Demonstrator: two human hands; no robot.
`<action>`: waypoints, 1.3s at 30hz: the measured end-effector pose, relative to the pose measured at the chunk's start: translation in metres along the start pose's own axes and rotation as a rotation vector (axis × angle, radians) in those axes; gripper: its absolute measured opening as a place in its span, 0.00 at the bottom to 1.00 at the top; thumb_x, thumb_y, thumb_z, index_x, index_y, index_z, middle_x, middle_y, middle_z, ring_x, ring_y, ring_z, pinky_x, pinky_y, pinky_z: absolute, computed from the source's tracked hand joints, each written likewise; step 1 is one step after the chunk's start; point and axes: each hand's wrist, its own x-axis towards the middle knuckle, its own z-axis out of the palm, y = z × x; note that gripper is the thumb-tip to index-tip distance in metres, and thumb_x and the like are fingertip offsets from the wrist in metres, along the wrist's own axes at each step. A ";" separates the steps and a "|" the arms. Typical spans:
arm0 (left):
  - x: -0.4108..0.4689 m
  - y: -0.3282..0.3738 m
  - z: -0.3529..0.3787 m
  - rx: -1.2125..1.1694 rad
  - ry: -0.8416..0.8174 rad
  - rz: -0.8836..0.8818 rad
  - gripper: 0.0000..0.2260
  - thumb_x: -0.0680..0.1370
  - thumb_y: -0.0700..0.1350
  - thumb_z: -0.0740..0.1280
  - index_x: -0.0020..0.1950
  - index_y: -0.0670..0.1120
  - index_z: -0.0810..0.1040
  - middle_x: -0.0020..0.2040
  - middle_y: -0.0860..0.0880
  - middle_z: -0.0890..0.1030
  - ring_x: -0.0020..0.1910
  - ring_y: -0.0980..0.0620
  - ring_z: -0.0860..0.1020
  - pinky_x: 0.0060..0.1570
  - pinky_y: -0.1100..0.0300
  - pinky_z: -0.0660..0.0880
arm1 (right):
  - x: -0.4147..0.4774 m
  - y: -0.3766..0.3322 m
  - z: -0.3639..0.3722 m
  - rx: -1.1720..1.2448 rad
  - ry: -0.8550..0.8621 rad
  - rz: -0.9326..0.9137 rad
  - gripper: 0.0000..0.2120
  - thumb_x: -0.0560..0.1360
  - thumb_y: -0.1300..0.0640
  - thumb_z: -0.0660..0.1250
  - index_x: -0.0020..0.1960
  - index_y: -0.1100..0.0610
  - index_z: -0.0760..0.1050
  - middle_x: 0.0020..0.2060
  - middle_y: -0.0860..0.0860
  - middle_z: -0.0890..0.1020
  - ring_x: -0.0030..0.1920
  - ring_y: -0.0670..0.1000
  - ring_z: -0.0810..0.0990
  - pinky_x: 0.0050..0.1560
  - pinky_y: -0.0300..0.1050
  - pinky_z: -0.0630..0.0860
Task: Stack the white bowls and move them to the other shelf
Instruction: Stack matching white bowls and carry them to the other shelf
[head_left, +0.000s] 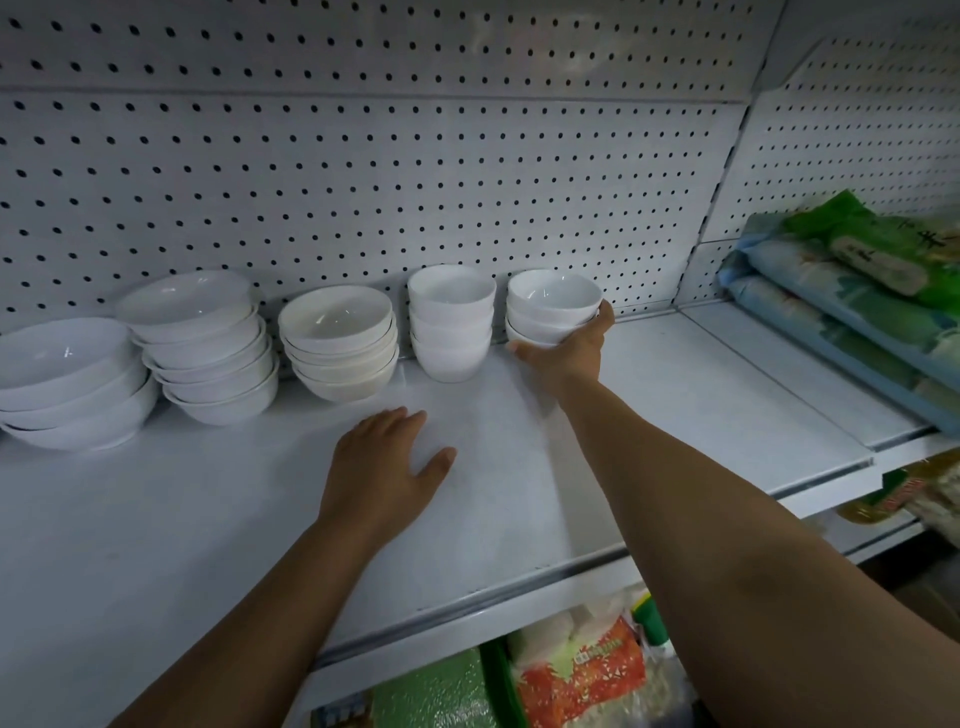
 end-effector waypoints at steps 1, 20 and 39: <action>0.000 0.000 0.000 0.003 0.007 0.005 0.33 0.80 0.69 0.56 0.78 0.51 0.68 0.79 0.50 0.68 0.78 0.50 0.64 0.78 0.51 0.60 | 0.002 -0.001 0.001 -0.006 0.000 0.002 0.61 0.58 0.55 0.86 0.78 0.45 0.50 0.72 0.49 0.67 0.69 0.54 0.71 0.67 0.47 0.70; -0.003 0.003 -0.015 -0.403 0.044 -0.151 0.26 0.78 0.62 0.68 0.74 0.54 0.73 0.73 0.53 0.74 0.73 0.52 0.70 0.73 0.54 0.66 | -0.062 -0.003 -0.041 -0.274 -0.114 -0.120 0.50 0.69 0.49 0.81 0.80 0.55 0.55 0.74 0.54 0.68 0.72 0.54 0.70 0.66 0.41 0.68; -0.253 -0.097 -0.141 -0.281 0.406 -0.442 0.30 0.73 0.62 0.72 0.74 0.55 0.73 0.71 0.59 0.70 0.72 0.63 0.64 0.70 0.66 0.58 | -0.283 -0.070 0.057 -0.606 -1.071 -0.647 0.45 0.75 0.42 0.74 0.83 0.45 0.52 0.82 0.45 0.56 0.81 0.46 0.55 0.79 0.42 0.55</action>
